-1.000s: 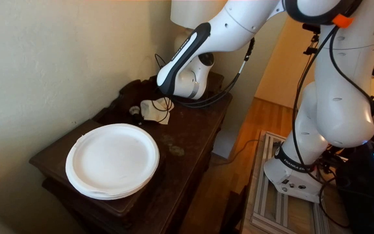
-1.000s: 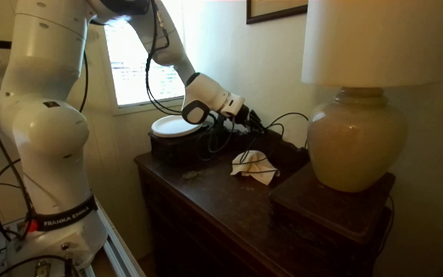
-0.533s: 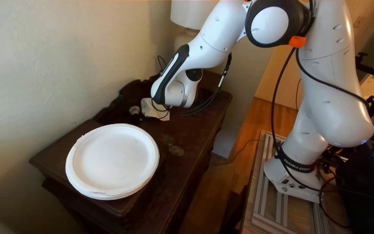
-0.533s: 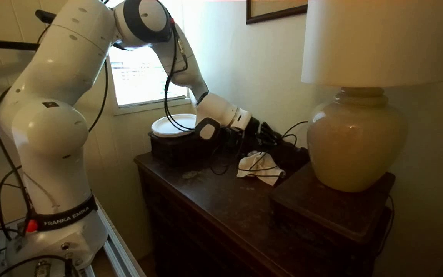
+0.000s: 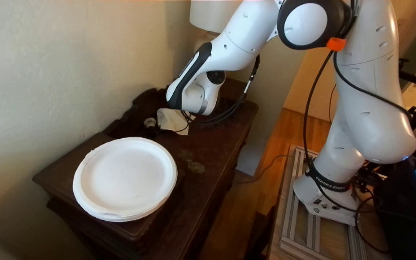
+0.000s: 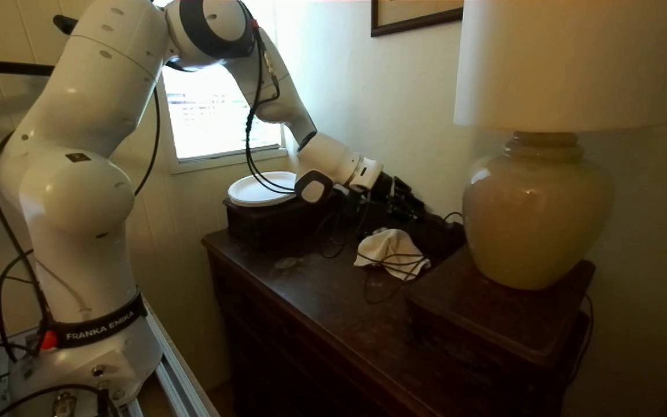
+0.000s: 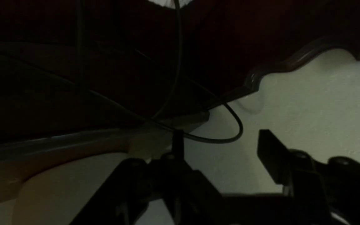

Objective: Move the charger to the right

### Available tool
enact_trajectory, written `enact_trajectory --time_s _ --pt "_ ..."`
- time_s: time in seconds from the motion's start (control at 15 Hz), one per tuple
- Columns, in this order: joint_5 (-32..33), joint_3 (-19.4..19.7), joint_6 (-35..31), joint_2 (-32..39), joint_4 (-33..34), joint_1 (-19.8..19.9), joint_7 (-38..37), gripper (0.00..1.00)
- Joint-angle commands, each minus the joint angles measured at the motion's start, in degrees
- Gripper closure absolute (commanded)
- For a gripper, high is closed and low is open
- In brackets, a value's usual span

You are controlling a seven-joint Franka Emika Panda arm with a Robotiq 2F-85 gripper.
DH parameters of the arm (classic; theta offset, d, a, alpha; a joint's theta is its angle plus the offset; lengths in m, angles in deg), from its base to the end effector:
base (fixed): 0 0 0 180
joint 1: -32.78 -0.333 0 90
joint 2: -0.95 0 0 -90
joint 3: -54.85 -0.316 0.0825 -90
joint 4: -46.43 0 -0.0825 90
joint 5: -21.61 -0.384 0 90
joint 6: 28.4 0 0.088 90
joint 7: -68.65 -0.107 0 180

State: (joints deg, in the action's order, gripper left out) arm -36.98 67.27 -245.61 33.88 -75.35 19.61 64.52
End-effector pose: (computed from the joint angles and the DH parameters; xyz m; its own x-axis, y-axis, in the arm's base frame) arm 0.5630 -0.0977 0.2625 0.0831 -0.6259 0.7754 -0.7484 -0.5530 -0.3662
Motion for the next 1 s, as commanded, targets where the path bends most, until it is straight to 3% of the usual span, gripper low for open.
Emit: enact_trajectory --time_s 0.0,0.13,0.53,0.73,0.93 --pt "-9.2 2.1 8.8 -9.7 -7.6 -3.9 14.2 0.07" --pt "-14.5 4.4 12.7 -12.8 -10.3 -6.1 23.0 0.00" --pt "-27.3 9.5 22.3 -19.5 -17.6 -11.2 48.7 0.00" --pt "-29.8 9.5 25.6 -21.5 -22.0 -12.2 57.1 0.00" --pt "-29.1 9.2 26.2 -22.3 -26.4 -13.1 60.7 0.00"
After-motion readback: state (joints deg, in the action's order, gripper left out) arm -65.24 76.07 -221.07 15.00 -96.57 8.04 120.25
